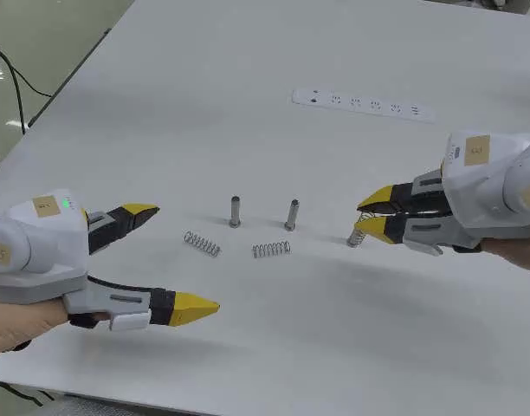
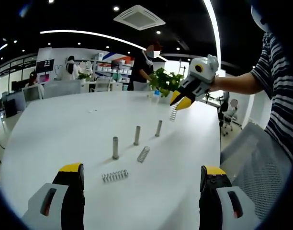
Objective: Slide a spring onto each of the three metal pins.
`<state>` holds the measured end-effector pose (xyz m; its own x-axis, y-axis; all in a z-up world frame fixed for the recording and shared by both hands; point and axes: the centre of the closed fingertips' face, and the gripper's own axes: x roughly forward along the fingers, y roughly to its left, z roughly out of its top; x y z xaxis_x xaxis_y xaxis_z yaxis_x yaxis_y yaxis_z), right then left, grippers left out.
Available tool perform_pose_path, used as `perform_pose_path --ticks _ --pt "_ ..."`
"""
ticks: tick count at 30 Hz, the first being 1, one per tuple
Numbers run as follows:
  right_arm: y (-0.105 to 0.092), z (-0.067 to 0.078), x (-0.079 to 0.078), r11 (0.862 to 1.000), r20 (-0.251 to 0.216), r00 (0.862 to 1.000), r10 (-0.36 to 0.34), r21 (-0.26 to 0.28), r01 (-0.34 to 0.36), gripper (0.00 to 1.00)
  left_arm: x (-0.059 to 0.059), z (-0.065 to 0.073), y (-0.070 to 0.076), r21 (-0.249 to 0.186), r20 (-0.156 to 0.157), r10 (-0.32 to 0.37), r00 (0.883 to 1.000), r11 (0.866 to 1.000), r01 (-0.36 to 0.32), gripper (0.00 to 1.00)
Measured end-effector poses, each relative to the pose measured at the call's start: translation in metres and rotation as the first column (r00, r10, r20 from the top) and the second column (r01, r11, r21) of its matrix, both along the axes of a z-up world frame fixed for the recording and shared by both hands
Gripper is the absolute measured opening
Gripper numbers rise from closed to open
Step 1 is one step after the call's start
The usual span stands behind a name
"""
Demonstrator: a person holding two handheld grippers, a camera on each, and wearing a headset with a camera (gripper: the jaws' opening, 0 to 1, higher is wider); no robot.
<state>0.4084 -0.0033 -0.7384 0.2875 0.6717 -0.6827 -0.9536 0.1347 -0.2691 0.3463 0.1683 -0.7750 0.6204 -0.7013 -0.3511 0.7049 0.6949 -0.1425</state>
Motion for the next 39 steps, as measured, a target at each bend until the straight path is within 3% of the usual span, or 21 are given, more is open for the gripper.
perform_pose_path --ticks 7,11,39 --pt "-0.017 0.004 0.029 0.996 0.008 0.996 -0.091 0.019 0.091 0.08 0.002 0.002 0.0 0.003 0.004 0.003 1.0 1.0 -0.003 0.98" --pt "-0.017 0.004 0.036 0.992 -0.009 0.992 -0.122 0.04 0.122 0.08 0.003 0.003 0.002 0.002 0.006 0.008 1.0 1.0 -0.008 0.98" --pt "-0.011 -0.023 0.042 0.989 -0.037 0.988 -0.149 0.013 0.149 0.08 -0.001 0.002 0.007 -0.007 -0.004 0.026 1.0 1.0 -0.026 0.98"
